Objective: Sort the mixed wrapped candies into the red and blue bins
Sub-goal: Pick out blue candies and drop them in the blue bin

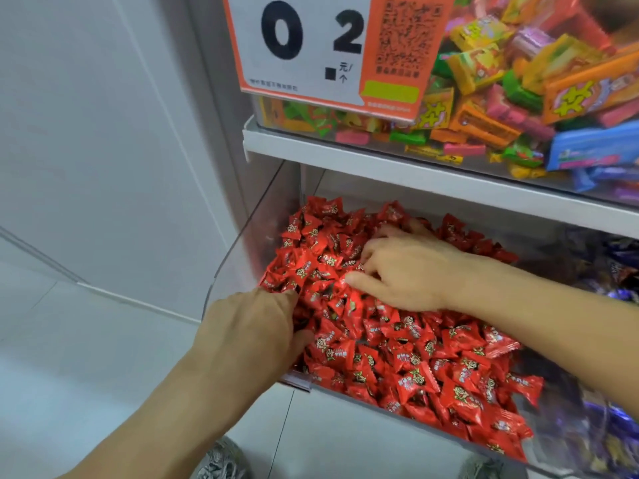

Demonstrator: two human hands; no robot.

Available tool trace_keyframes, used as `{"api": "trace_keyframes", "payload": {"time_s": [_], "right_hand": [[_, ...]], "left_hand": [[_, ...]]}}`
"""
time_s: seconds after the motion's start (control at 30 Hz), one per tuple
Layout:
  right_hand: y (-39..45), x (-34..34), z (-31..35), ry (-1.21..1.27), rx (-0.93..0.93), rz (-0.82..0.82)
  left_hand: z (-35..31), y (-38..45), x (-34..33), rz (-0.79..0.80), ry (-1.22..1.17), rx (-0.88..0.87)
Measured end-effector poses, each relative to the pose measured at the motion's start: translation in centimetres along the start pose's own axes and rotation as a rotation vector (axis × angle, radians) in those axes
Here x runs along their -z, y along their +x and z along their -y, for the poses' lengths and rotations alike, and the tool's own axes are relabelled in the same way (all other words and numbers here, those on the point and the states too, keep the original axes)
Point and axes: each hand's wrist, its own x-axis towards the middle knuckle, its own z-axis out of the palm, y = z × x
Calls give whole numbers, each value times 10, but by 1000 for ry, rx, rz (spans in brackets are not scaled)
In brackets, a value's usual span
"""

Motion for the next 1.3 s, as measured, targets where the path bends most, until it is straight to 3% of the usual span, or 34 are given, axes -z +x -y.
{"api": "trace_keyframes", "payload": {"time_s": [0.07,0.13,0.27,0.57,0.73,0.9,1.0,1.17,1.3], "right_hand": [[2,9,10,-98,-19,-122],[10,8,20,-86,96,-278],[30,1,22,247,307,-124],[34,-3,6,102,199,70],[36,-13,17,71,173,79],[34,-19,20,86,192,-53],[29,-17,14,267,204,-95],[17,11,-4,726,255,-94],[5,18,5,936,260,-58]], "left_hand": [[-3,3,3,-105,-58,14],[-6,9,6,-184,-139,-15],[-7,17,-4,4,-110,-171],[2,16,-4,116,-64,-168],[1,17,-6,111,-75,-148],[6,15,-4,82,-141,-103],[9,16,-6,57,-232,-61],[5,17,-4,-210,-477,13],[1,19,12,-237,-708,16]]}}
